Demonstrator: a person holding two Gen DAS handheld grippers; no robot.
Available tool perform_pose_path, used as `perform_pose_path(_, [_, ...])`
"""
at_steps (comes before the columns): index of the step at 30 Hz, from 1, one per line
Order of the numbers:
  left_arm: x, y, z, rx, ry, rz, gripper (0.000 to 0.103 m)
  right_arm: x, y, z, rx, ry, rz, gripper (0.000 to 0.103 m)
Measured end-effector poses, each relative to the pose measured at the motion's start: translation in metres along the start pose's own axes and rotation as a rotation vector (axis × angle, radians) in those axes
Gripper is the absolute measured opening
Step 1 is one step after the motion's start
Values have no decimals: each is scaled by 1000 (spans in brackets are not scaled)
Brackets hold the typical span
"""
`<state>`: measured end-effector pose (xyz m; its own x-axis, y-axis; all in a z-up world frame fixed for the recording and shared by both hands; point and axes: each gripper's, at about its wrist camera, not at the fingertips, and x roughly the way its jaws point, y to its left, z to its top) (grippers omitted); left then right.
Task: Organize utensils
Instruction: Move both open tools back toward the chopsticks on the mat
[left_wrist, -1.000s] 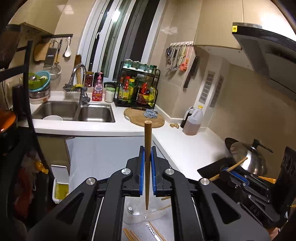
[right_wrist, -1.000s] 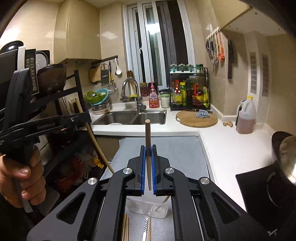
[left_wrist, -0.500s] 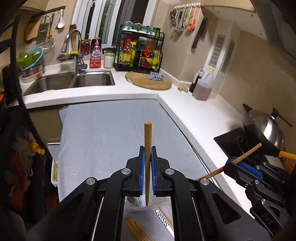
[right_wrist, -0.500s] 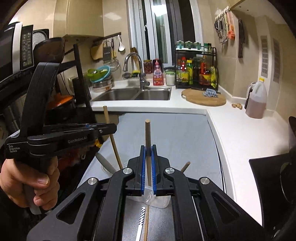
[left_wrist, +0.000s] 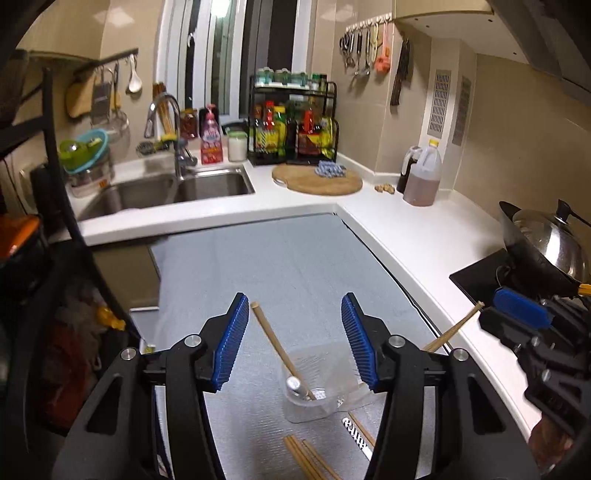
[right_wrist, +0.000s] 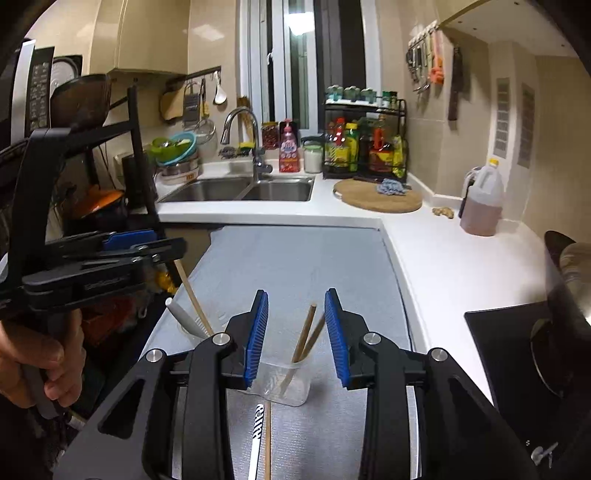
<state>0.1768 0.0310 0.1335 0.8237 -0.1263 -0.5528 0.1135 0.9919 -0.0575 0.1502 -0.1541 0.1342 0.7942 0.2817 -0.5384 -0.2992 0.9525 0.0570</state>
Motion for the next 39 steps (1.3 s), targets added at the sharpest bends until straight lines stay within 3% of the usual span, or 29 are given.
perform_pose_path(8, [-53, -7, -31, -10, -73, 8, 53, -60, 2, -11, -23, -102, -27, 33])
perform_pose_path(16, [-85, -15, -94, -17, -72, 2, 53, -104, 13, -57, -48, -152, -40, 33])
perform_pose_path(26, [-95, -19, -168, -35, -28, -5, 52, -111, 15, -130, 24, -78, -31, 32])
perform_pose_path(32, [-82, -20, -213, -75, 31, -14, 42, -103, 13, -173, 89, -45, 1, 30])
perform_pose_path(35, [-78, -23, -233, -82, 60, -13, 41, -96, 20, -196, 63, -6, -2, 38])
perform_pose_path(39, [-73, -32, -257, -83, 98, -21, 31, -86, 18, -220, 86, 56, 9, 39])
